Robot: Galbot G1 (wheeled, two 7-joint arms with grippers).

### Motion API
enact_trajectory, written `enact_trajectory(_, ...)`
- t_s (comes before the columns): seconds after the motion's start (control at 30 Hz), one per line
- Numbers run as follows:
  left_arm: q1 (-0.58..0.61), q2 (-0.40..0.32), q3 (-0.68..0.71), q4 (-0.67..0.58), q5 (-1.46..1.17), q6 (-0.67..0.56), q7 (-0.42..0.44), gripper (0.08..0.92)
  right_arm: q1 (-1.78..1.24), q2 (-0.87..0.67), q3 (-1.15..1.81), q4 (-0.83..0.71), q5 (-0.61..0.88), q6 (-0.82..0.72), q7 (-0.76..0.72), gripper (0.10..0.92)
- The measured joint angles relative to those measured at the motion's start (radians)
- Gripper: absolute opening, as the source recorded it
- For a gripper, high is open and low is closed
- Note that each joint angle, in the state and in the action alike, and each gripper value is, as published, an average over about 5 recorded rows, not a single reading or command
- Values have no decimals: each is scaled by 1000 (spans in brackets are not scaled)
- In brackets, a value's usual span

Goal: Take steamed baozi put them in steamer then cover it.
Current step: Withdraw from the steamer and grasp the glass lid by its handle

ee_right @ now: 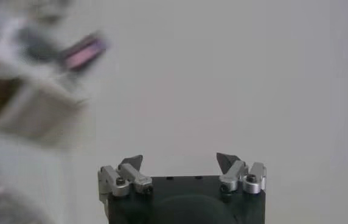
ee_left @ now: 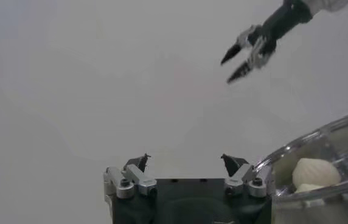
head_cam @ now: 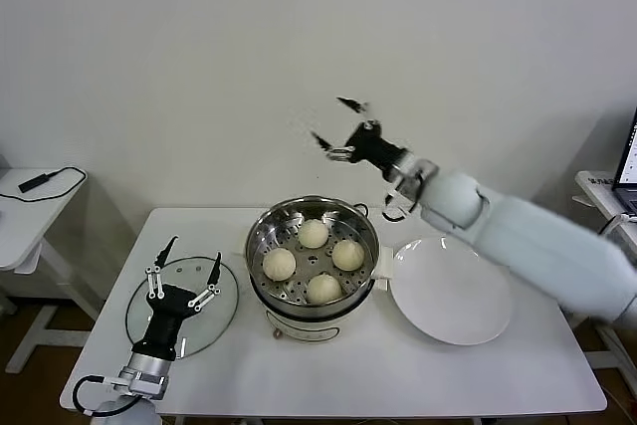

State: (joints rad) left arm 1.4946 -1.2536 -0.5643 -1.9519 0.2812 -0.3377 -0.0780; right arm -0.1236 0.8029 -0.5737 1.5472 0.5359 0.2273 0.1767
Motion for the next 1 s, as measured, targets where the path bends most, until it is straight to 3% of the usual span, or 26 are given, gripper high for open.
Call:
enact_trajectory(0.5, 1, 30, -25, 63, 188, 29, -51, 823, -769, 290, 813, 16, -262, 189, 111, 823)
enact_trajectory(1.0, 2, 37, -62, 217, 643, 161, -87, 823, -1084, 447, 1059, 38, -345, 237, 87, 823)
